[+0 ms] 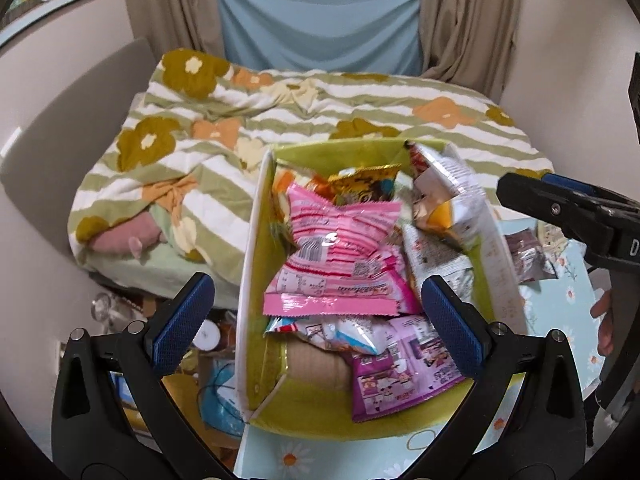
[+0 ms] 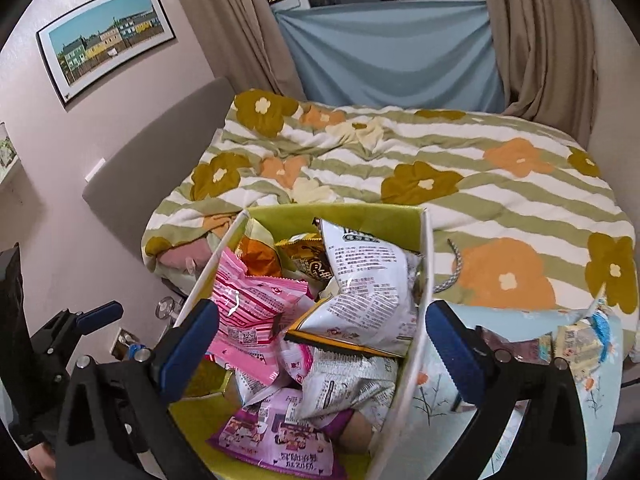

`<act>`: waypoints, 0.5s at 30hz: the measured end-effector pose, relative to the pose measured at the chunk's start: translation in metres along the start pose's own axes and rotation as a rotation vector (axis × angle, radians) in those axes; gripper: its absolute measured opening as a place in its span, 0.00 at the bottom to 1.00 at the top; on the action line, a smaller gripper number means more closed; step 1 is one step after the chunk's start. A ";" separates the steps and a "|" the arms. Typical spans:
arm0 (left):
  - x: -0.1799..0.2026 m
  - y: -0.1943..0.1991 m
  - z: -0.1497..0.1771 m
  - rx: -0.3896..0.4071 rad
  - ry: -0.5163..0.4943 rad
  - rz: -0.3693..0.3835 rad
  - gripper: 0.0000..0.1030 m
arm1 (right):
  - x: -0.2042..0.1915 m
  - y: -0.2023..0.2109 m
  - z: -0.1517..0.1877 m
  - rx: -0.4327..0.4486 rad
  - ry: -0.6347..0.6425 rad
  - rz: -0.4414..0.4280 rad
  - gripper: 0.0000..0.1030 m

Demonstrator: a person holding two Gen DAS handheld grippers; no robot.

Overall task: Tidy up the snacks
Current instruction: 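Move both tools back over the last snacks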

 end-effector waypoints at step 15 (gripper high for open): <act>0.091 0.012 -0.006 0.017 -0.120 0.169 1.00 | 0.079 0.107 0.028 0.088 -0.139 0.192 1.00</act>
Point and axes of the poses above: each gripper's, at about its wrist camera, not at the fingertips, and y roughly against the way its jaws point, x to its right, z to its underside, the point moved 2 cm from there along -y, roughly the way its jaws point, and after that the axes turned 3 degrees about z, right-handed, at the moved point
